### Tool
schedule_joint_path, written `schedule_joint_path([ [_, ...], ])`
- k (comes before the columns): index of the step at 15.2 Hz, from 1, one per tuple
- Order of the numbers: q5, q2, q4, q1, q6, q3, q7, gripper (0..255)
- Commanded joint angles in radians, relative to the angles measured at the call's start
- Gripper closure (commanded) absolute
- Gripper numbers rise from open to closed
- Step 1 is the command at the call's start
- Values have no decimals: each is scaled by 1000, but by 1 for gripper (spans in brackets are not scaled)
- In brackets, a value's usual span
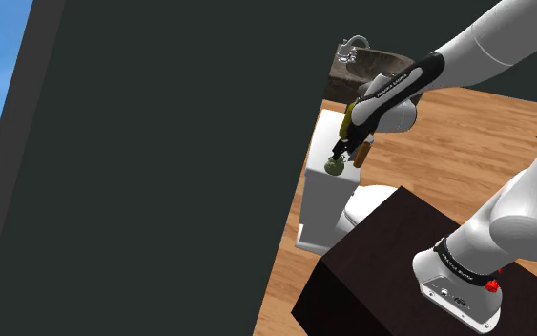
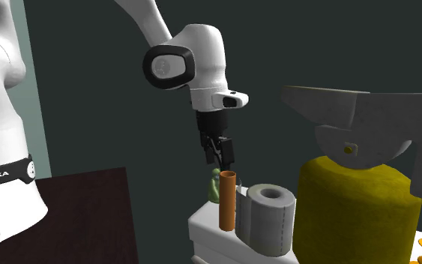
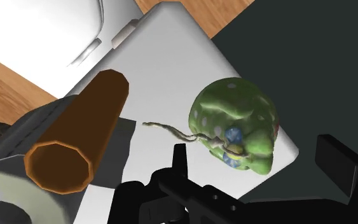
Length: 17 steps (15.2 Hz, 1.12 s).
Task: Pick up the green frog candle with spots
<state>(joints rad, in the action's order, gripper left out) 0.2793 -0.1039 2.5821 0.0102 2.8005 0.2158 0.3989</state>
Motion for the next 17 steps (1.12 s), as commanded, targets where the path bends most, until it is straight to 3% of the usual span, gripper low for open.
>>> schedule_joint_path([
  [1,38,-32,-4,-5,27,-12,31,0],
  [4,106,-89,-12,-23,72,-42,85,0],
  [6,105,-89,-12,-24,72,-44,85,0],
  [7,104,-89,-13,-25,71,-43,85,255],
  [17,86,-73,-10,-17,60,-33,70,255],
])
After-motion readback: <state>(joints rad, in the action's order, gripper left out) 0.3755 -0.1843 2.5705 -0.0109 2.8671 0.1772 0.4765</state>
